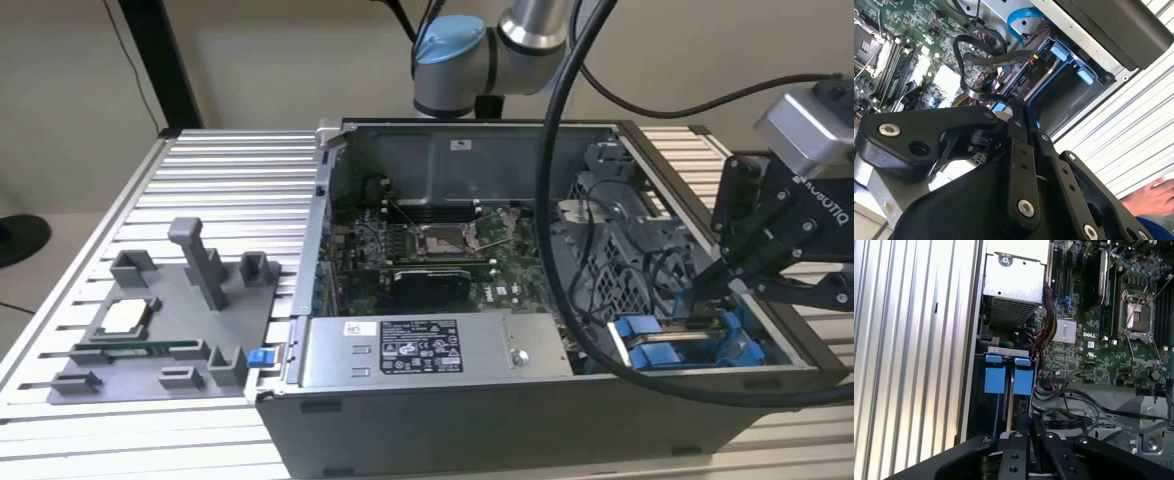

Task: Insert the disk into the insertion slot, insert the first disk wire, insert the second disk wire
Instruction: 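Insert the second disk wire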

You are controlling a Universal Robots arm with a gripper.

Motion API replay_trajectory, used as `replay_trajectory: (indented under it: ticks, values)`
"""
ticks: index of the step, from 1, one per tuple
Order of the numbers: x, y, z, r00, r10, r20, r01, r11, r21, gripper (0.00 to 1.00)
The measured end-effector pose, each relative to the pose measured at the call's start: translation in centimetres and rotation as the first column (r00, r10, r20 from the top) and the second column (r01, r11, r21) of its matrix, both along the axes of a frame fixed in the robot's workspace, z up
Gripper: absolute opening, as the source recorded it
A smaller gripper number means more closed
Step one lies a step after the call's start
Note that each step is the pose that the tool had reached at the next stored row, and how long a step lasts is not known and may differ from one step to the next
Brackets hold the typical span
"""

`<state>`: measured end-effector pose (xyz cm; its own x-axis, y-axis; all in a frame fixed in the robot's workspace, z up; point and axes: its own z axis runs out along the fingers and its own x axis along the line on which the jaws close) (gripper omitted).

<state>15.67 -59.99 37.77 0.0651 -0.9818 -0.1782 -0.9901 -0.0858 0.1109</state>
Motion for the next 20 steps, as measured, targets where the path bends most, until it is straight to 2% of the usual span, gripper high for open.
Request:
replay_trajectory:
  ticks: [2,3,10,13,20]
  values:
    - [-0.2,0.0,-0.22,1.0,0.0,0.0038,0.0,1.0,-0.001,0.0]
    - [-0.4,0.02,-0.35,1.0,0.0,0.0085,0.0,1.0,-0.0011,0.0]
    - [-1.9,0.2,-1.19,0.9988,0.0,0.0496,0.0,1.0,-0.001,0.0]
    - [-2.3,0.3,-1.45,0.9973,0.0,0.0738,0.0,1.0,-0.0011,0.0]
    - [-2.9,0.31,-1.93,0.9903,-0.002,0.1391,0.002,1.0,-0.001,0.0]
